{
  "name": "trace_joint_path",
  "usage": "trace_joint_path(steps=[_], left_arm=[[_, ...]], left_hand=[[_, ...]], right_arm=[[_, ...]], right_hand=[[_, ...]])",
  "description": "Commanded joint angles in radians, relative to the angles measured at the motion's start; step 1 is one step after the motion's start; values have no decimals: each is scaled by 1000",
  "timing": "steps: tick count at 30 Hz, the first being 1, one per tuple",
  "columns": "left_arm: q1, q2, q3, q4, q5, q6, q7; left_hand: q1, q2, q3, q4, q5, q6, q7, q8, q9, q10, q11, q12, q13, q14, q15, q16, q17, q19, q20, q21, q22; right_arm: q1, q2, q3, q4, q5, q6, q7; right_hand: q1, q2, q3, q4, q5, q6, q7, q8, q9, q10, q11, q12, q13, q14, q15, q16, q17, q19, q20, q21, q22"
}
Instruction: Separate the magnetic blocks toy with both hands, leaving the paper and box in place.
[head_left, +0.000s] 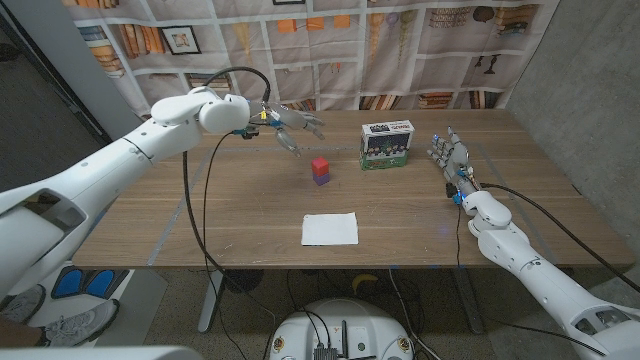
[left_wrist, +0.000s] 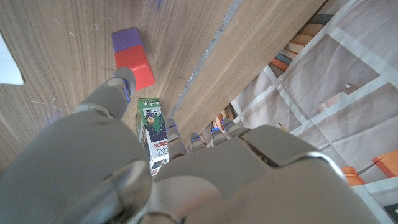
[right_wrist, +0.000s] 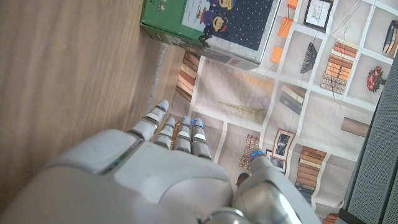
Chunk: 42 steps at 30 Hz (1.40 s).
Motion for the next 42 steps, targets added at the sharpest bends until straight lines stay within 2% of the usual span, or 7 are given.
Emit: trace_joint_path(steps=[1, 11, 27, 42], left_arm=[[8, -22, 25, 3, 93, -20, 20], [27, -28, 37, -9, 166, -8, 61], [54, -51, 56, 9, 220, 20, 125], [25, -96, 103, 109, 247, 0, 210]], left_hand=[[14, -1, -6, -1, -1, -16, 5, -3, 3, -11, 0, 2, 5, -85, 4, 0, 4, -12, -2, 3, 3], [20, -5, -13, 0, -3, -38, 28, -5, 4, -25, 7, 2, 5, -89, 5, 3, 4, -15, -1, 7, 3], [31, -3, -18, 1, -2, -53, 37, 0, 6, -38, 9, 4, 6, -83, 8, 8, 4, -7, 12, 13, 3], [51, -4, -27, 0, -3, 3, 35, 32, 7, -1, 1, 19, 5, -39, 3, 18, 3, 30, 13, 23, 3]], right_arm=[[6, 5, -1, 10, 4, -6, 0], [-6, 2, 2, 2, 7, -8, -6], [-13, -2, 5, 0, 16, -12, 1], [-11, -12, 6, -3, 18, -30, 4]], right_hand=[[7, -2, 8, -4, 2, 0, 1, 1, 2, 5, 0, -1, 1, 4, 5, 7, 0, 11, -1, 4, 2], [6, 1, 9, -4, 1, 0, -1, 0, 2, 6, 1, -1, 1, 6, 4, 9, -3, 12, -1, 4, 2], [2, 1, 9, -4, 0, 4, 0, 1, 2, 8, 4, 0, 1, 6, 6, 10, -6, 14, 1, 5, 2], [1, 2, 10, -4, -1, 4, -1, 0, 2, 10, 4, 0, 1, 7, 7, 11, -9, 18, 3, 5, 2]])
